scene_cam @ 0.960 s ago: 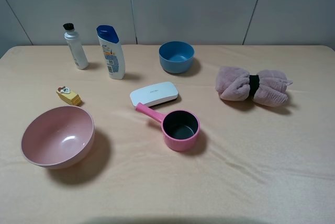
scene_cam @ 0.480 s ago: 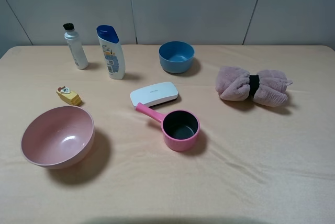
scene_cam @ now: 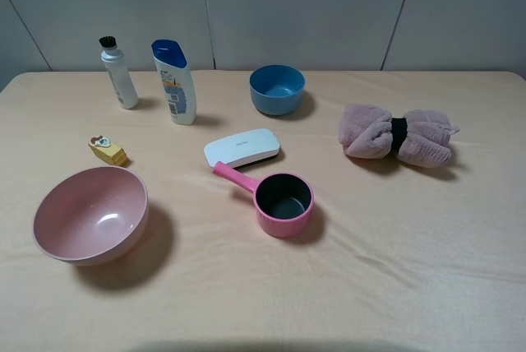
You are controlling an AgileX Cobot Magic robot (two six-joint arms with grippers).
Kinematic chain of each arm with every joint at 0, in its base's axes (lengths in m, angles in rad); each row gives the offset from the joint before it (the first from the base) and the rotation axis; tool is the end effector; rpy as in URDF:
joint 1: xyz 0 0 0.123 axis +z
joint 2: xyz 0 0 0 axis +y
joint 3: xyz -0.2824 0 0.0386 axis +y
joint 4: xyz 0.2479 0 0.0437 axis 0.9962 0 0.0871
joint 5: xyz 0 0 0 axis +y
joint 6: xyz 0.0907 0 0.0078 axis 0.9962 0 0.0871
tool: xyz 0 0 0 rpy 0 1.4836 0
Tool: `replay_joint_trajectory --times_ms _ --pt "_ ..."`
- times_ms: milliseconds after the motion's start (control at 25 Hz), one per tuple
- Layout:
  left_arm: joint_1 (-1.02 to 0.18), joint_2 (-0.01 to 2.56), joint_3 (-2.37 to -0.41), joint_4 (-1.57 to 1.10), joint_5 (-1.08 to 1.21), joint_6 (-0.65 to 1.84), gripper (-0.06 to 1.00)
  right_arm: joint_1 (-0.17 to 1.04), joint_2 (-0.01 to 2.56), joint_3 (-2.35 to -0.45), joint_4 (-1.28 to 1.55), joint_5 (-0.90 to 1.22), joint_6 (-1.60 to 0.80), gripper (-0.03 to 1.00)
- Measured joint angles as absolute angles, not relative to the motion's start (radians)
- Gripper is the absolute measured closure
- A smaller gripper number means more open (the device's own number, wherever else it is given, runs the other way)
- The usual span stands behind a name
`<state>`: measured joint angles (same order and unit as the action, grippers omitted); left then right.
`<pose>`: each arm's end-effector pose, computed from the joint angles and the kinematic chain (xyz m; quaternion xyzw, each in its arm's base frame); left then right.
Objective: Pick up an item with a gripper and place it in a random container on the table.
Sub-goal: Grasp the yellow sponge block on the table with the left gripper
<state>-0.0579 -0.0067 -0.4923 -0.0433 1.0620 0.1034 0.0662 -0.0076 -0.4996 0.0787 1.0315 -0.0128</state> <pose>-0.0053 -0.0031 0.2750 0.0696 0.8508 -0.0098 0.5208 -0.0053 0.0058 0.2796 -0.0344 0.8422 0.0536 0.5353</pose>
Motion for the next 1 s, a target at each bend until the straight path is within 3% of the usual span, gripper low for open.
replay_joint_trajectory --times_ms 440,1000 --pt "-0.058 0.001 -0.535 -0.028 1.062 0.103 0.02 0.066 -0.008 -0.5 0.079 1.032 -0.013 0.27" --pt "-0.058 0.409 -0.747 -0.016 1.063 0.082 0.03 0.066 -0.008 -0.5 0.079 1.032 -0.013 0.27"
